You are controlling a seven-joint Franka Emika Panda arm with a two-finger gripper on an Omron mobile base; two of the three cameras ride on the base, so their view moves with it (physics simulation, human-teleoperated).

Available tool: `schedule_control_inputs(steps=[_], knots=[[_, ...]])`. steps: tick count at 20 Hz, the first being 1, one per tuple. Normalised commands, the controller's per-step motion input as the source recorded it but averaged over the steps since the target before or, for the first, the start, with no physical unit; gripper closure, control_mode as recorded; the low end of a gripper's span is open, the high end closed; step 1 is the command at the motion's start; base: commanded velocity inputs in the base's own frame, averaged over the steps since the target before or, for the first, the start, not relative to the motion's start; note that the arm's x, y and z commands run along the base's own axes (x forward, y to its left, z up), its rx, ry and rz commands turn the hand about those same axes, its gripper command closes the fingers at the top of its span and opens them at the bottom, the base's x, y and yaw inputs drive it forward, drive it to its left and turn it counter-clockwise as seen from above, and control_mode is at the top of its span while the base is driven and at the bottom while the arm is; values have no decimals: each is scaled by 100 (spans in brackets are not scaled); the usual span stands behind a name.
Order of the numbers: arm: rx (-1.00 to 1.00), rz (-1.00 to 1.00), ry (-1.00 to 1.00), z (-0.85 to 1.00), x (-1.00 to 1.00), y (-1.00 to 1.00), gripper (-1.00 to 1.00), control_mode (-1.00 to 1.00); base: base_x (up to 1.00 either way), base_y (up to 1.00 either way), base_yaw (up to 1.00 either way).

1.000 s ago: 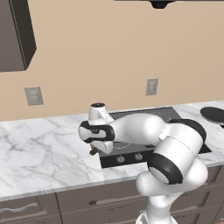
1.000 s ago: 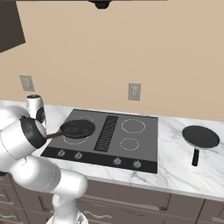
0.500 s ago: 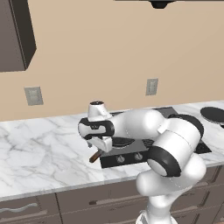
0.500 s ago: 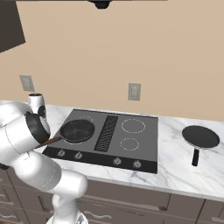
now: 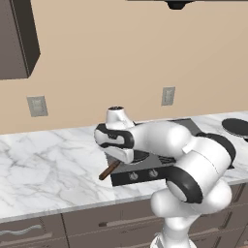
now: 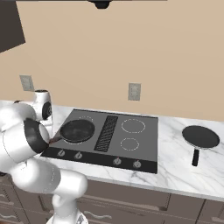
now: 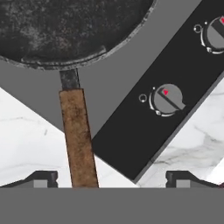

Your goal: Place both pans onto different burners. Then place the lemon wedge and the steak on different pans.

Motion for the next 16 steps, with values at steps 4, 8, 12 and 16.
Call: schedule_control_inputs(steps=[4,8,12,16], knots=[[0,4,1,25,-29,-50,-100,-100,0,0,0],[0,7,0,20,-36,-52,-100,-100,0,0,0],[0,10,0,14,-36,-54,-100,-100,0,0,0],[0,10,0,9,-29,-51,-100,-100,0,0,0]])
